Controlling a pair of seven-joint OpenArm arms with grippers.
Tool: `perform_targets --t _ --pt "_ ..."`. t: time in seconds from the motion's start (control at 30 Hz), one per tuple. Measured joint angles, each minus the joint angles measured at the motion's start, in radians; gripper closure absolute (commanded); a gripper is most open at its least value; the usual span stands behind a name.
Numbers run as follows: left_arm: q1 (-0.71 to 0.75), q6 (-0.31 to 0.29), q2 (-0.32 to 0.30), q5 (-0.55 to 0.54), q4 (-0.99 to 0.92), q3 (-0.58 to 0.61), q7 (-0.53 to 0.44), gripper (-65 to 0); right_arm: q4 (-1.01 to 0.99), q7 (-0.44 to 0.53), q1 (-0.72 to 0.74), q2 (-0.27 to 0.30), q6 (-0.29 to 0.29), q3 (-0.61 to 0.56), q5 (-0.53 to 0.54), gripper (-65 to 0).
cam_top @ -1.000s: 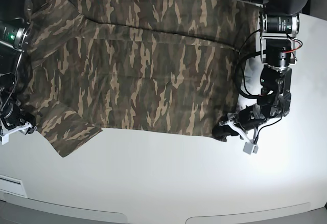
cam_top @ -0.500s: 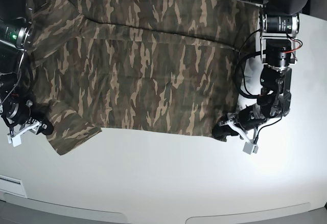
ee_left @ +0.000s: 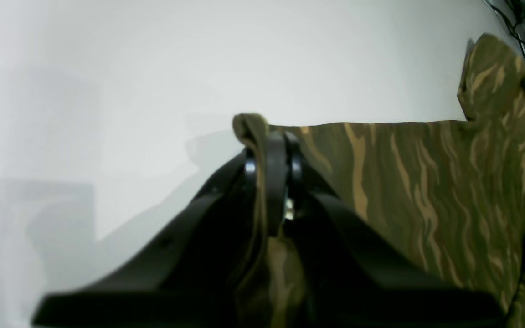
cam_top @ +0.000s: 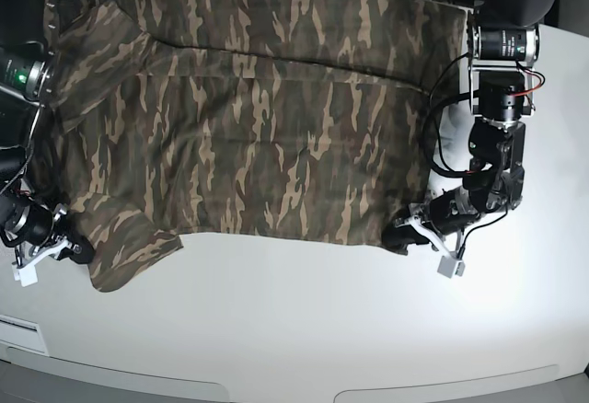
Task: Fold the T-shirt properly
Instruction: 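Move the right gripper to the opposite hem corner and grasp it, then lift the hem with both grippers and fold it over the shirt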
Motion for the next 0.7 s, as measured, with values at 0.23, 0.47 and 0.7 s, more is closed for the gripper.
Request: perform_targets --t 0.23,0.47,0.7 --pt "-0.073 0.016 -0.002 0.087 -0.011 0.006 0.023 0.0 0.101 -0.018 0.016 0.008 0.003 -0.001 0.003 0.0" --pt "-0.164 0.031 -0.002 0.139 -0.015 0.006 0.019 0.0 0.119 -0.017 0.029 0.041 0.003 -0.084 0.003 0.0" --pt "-0.165 -0.131 -0.005 -0.001 -0.015 0.006 0.189 0.0 0.152 -0.147 0.023 0.097 0.004 -0.102 0.134 0.0"
